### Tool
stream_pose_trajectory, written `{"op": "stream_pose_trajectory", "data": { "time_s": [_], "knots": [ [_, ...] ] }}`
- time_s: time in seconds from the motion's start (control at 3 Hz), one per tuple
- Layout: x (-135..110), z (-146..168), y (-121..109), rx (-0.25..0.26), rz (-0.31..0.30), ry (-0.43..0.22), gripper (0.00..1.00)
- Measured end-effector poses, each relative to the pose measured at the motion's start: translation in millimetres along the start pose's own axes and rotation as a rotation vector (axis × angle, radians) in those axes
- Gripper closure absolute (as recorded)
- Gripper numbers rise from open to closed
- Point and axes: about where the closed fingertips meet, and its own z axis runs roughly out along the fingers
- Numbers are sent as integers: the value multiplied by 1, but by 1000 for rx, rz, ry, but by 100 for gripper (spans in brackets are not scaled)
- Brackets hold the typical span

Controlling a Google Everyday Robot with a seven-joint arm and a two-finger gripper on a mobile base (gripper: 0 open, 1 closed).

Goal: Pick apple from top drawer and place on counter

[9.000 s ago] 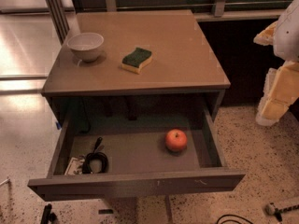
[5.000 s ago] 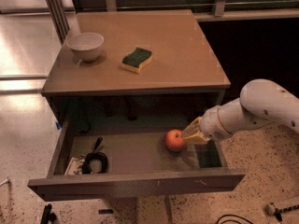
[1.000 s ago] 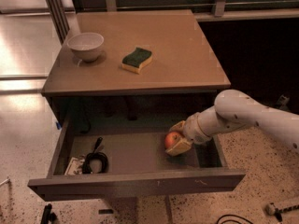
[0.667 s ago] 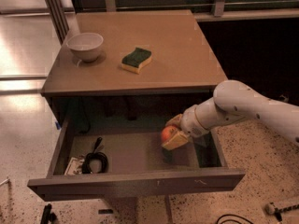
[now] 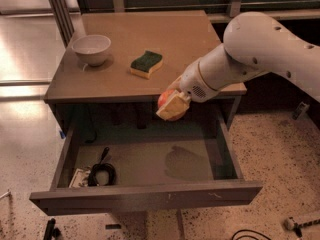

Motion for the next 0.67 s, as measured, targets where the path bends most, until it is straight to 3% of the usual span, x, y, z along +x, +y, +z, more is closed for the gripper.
{"op": "stream_pose_trajectory", "data": {
  "time_s": [0.67],
  "knots": [
    [-1, -5, -7, 12, 2, 9, 100]
  ]
}}
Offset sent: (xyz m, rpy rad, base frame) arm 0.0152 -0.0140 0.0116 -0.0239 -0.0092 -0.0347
